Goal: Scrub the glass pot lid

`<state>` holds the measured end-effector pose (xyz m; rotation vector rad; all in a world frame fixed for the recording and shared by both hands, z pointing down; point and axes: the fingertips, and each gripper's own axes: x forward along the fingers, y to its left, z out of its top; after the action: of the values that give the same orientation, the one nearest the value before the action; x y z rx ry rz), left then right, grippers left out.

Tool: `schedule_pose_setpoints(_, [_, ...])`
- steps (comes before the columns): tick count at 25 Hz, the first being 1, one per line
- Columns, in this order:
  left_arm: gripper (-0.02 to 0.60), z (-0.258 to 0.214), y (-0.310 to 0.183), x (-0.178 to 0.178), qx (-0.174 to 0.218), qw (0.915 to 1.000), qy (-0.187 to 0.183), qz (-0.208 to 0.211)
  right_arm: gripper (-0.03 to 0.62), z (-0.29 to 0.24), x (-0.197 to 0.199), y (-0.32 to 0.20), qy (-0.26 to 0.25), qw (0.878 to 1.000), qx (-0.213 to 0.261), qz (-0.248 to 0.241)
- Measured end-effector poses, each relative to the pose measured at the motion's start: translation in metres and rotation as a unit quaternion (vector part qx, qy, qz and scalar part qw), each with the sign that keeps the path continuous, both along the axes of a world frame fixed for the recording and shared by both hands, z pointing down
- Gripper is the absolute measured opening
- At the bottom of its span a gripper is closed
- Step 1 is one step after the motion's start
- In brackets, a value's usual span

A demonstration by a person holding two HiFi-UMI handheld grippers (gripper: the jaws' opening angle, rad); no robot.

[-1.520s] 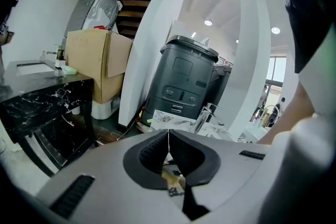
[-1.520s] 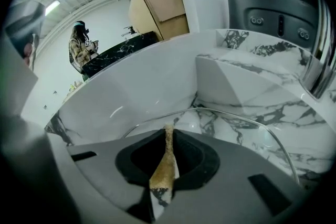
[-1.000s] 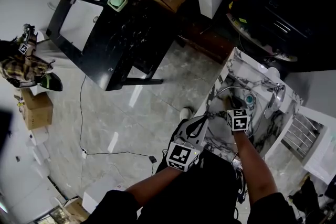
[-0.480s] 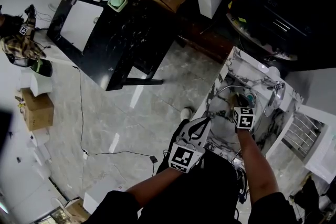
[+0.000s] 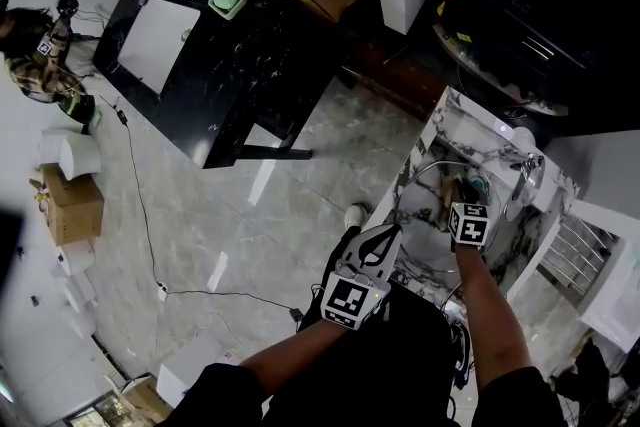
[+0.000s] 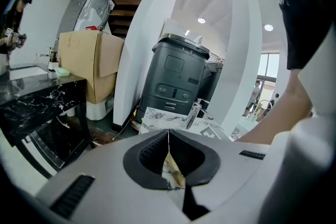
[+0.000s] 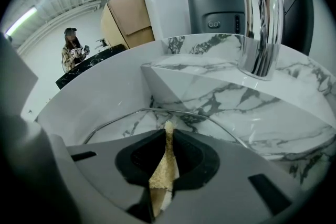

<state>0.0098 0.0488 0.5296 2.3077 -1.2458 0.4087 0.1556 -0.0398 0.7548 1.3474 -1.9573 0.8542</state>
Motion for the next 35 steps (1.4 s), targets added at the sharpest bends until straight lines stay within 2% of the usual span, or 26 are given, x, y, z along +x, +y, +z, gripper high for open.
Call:
schedule_pose_setpoints(17, [0.018,0.004,0.010,0.013,-0.006,0.9999,0.009,0.007,0.060,-0.001,0.036,0.002,0.008,0.999,0.010,0.037])
schedule_pose_setpoints(29, [0.018,0.000,0.015,0.028,-0.002,0.9998,0.004,0.020,0.060,0.000,0.051,0.010,0.015,0.999,0.011,0.046])
schedule_pose_setpoints(35, [0.018,0.001,0.026,0.029,-0.005,0.9999,0.008,0.012,0.060,0.000,0.059,0.016,0.019,0.998,0.010,0.051])
